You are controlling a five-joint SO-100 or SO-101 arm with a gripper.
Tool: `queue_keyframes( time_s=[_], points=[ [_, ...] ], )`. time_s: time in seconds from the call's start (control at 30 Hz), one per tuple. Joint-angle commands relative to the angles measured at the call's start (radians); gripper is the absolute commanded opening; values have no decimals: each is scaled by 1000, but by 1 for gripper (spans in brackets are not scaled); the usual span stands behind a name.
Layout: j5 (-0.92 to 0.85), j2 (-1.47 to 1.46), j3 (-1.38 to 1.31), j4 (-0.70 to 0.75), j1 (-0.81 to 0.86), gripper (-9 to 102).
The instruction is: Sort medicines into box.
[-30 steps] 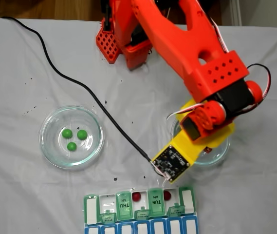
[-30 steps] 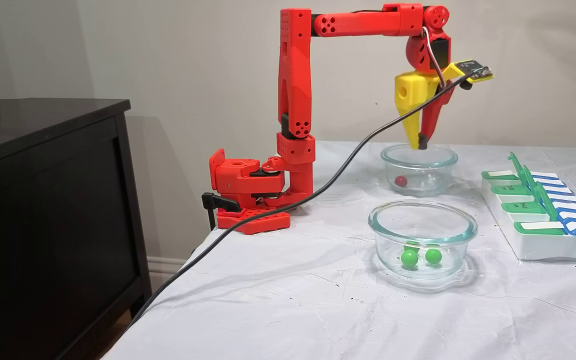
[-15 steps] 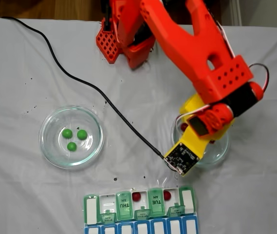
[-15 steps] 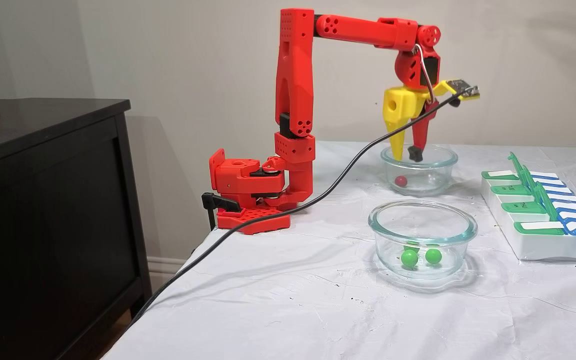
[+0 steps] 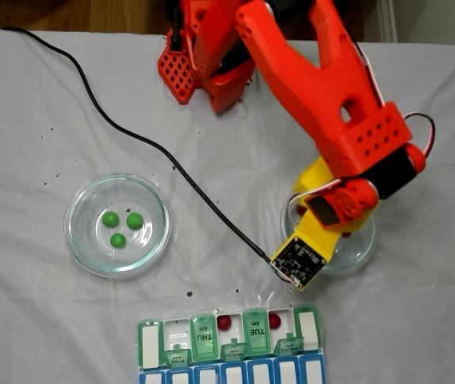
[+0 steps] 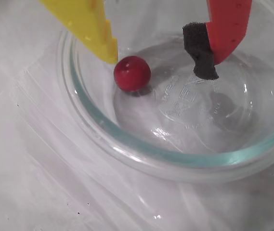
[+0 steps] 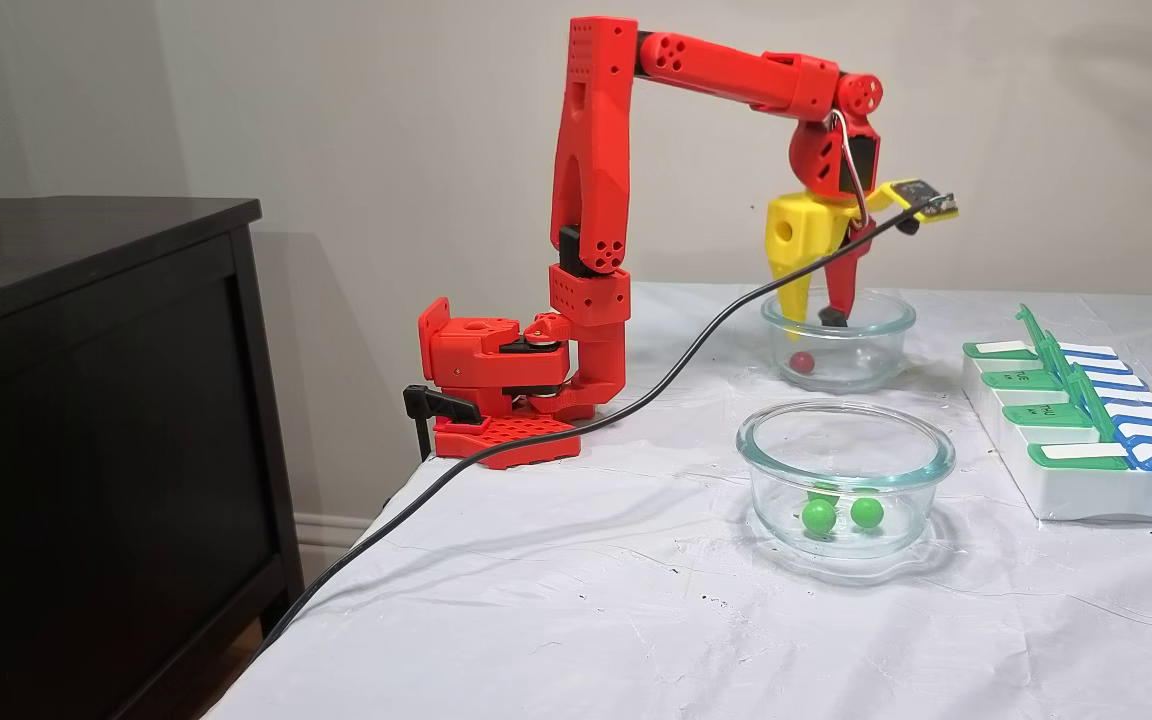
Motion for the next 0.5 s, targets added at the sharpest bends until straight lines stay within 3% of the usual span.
queue_keyframes(
  time_s=[0.0, 0.47],
  points=[
    [-15, -2, -9, -6, -8, 27],
    [-18, -67, -2, -3, -14, 26]
  ],
)
